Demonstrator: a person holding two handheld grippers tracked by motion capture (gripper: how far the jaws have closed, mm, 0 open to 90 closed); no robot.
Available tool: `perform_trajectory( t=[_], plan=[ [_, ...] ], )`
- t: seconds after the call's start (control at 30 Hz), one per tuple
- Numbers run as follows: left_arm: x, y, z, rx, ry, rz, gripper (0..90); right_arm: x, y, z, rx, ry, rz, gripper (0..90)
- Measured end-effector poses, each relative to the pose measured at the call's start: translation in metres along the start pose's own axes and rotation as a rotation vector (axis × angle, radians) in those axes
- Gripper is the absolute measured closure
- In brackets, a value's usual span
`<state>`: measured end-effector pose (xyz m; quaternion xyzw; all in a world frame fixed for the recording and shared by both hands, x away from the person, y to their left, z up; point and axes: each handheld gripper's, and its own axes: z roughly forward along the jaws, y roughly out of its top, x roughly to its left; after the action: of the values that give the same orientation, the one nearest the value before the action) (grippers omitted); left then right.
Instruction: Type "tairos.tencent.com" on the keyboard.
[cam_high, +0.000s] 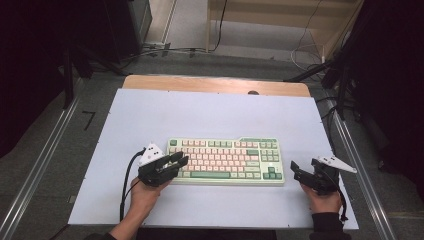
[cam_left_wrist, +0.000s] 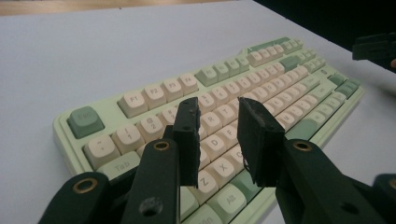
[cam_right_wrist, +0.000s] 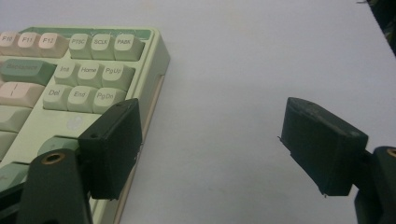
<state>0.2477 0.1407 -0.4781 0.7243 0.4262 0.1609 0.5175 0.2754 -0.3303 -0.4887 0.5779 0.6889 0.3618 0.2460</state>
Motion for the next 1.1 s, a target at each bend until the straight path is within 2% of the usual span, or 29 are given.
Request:
perform_trajectory(
  t=[0.07,0.23,0.43,0.53,0.57,0.67,0.83,1.1],
  plan=[
    [0.000,0.001,0.004,0.003,0.005,0.005,72.7,0.000,0.001,0.003,0.001,0.016,-0.005,18.7],
    [-0.001,0.005,0.016,0.017,0.018,0.025,90.0,0.003,0.008,0.005,-0.022,0.037,-0.027,18.7],
    [-0.005,0.010,0.028,0.025,0.047,0.014,90.0,0.007,0.009,-0.002,-0.045,0.042,-0.039,18.7],
    [-0.007,0.013,0.035,0.040,0.038,-0.004,90.0,0.007,0.009,-0.001,-0.040,0.036,-0.037,18.7],
    [-0.008,0.014,0.038,0.057,0.038,0.009,90.0,0.007,0.009,-0.001,-0.041,0.037,-0.033,18.7],
    [-0.008,0.016,0.048,0.088,0.023,-0.002,90.0,0.007,0.010,0.002,-0.039,0.044,-0.036,18.8],
    [-0.012,0.016,0.063,0.145,0.018,0.017,90.0,0.010,0.010,0.001,-0.044,0.055,-0.044,18.7],
    [-0.010,0.017,0.066,0.157,0.001,0.001,90.0,0.010,0.009,0.000,-0.043,0.051,-0.049,18.7]
  ],
)
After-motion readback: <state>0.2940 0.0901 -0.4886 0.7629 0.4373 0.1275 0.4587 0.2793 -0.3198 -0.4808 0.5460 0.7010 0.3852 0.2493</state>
